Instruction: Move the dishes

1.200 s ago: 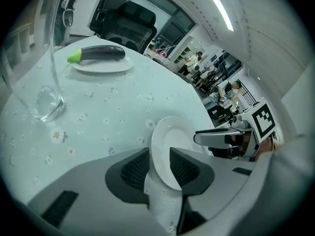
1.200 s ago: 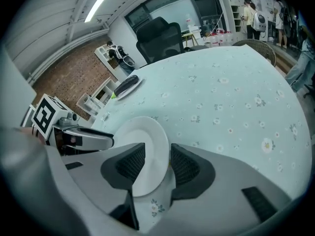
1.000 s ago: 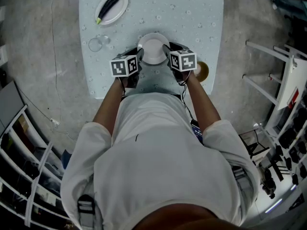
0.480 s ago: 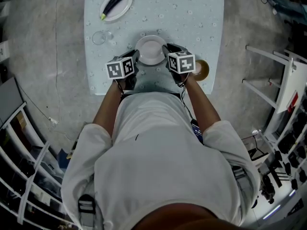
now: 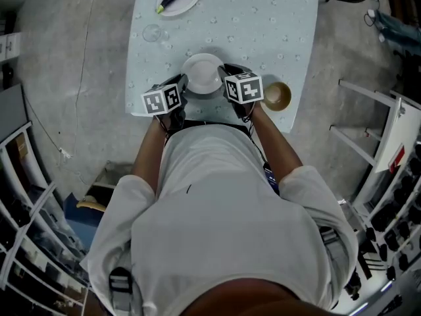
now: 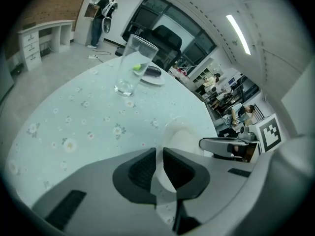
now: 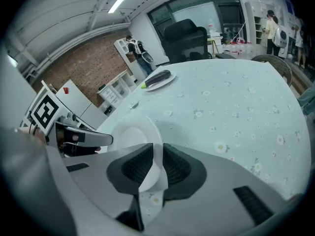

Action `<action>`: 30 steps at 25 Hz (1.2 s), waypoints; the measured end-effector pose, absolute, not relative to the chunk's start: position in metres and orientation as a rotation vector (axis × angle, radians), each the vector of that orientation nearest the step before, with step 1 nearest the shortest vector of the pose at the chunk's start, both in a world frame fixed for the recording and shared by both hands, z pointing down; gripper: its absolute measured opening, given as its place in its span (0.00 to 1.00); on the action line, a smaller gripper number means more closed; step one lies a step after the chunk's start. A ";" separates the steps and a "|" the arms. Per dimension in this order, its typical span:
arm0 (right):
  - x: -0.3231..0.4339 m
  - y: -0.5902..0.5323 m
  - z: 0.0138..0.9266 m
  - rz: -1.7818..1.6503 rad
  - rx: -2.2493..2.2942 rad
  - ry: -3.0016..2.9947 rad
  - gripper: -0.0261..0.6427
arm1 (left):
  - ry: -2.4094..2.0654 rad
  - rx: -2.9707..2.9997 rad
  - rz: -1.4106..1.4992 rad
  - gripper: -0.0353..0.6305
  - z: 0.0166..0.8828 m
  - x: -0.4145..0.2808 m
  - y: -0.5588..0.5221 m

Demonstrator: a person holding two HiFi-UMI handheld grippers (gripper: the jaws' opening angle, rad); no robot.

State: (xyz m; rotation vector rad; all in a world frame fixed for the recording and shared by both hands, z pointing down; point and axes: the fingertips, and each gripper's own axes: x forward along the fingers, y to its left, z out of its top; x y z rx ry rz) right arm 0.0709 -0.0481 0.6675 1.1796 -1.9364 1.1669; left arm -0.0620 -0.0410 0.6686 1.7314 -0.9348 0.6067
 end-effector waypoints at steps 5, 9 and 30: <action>0.032 -0.037 0.668 1.127 1.047 -1.970 0.13 | -1.019 1.659 0.565 0.14 0.670 -0.100 -0.019; 0.008 -0.031 0.673 1.098 0.964 -1.977 0.13 | -1.059 1.603 0.524 0.14 0.674 -0.121 -0.003; -0.008 -0.005 0.702 1.041 0.874 -1.947 0.24 | -1.089 1.547 0.599 0.14 0.700 -0.135 0.011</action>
